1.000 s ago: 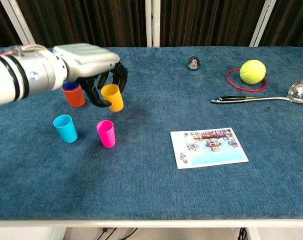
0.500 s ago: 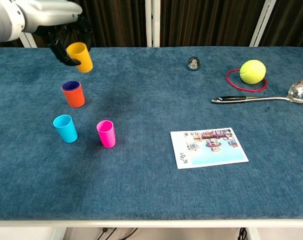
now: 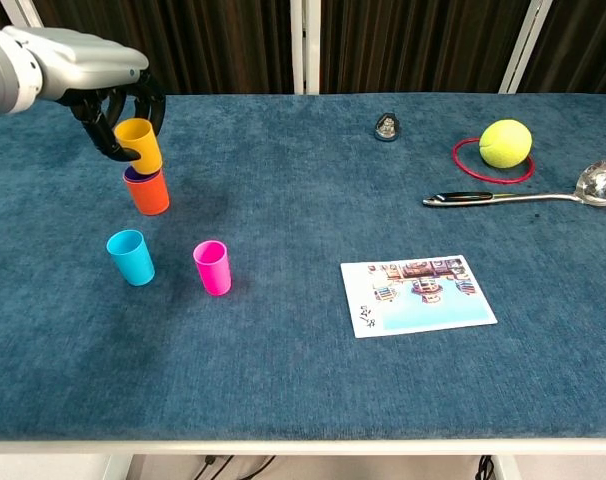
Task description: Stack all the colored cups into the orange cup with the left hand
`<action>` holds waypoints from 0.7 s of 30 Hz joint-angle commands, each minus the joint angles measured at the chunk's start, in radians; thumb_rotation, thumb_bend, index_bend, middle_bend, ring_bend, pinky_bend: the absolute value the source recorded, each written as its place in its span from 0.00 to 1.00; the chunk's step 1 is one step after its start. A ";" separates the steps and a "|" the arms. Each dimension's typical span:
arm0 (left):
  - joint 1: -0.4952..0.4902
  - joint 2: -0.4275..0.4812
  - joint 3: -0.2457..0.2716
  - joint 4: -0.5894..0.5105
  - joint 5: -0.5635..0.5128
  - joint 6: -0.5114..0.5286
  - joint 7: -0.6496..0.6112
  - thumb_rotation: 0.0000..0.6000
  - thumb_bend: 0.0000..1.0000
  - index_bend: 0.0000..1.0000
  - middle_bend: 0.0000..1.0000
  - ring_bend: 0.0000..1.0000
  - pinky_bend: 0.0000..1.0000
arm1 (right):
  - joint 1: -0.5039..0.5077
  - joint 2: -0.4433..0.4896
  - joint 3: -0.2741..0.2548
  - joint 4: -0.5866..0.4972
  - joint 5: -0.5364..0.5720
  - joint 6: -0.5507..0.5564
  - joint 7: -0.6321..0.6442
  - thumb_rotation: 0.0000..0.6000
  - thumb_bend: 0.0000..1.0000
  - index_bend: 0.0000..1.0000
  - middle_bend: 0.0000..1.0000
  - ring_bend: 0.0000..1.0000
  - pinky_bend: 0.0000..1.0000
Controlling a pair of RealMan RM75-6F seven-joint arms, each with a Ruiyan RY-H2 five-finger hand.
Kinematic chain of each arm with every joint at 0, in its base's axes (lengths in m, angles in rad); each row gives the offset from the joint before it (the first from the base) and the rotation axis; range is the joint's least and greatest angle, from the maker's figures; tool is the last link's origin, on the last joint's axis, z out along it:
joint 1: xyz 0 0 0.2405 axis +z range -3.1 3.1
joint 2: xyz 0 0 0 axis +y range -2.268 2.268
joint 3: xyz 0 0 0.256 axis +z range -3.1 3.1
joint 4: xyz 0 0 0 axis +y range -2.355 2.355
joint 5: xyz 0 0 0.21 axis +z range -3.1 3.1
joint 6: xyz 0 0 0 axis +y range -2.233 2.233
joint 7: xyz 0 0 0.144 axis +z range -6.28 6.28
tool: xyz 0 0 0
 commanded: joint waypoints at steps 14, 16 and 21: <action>0.005 -0.016 0.003 0.035 -0.038 -0.023 -0.049 1.00 0.32 0.37 0.37 0.42 0.22 | 0.002 -0.004 0.000 0.005 0.003 -0.007 0.000 1.00 0.37 0.00 0.00 0.00 0.00; 0.005 -0.018 0.008 0.038 -0.032 -0.022 -0.049 1.00 0.31 0.34 0.35 0.39 0.22 | 0.002 -0.004 0.001 0.006 0.004 -0.008 0.000 1.00 0.37 0.00 0.00 0.00 0.00; 0.009 -0.016 0.007 0.035 -0.022 -0.020 -0.063 1.00 0.31 0.30 0.30 0.36 0.21 | 0.003 -0.003 0.001 0.004 0.002 -0.008 -0.002 1.00 0.37 0.00 0.00 0.00 0.00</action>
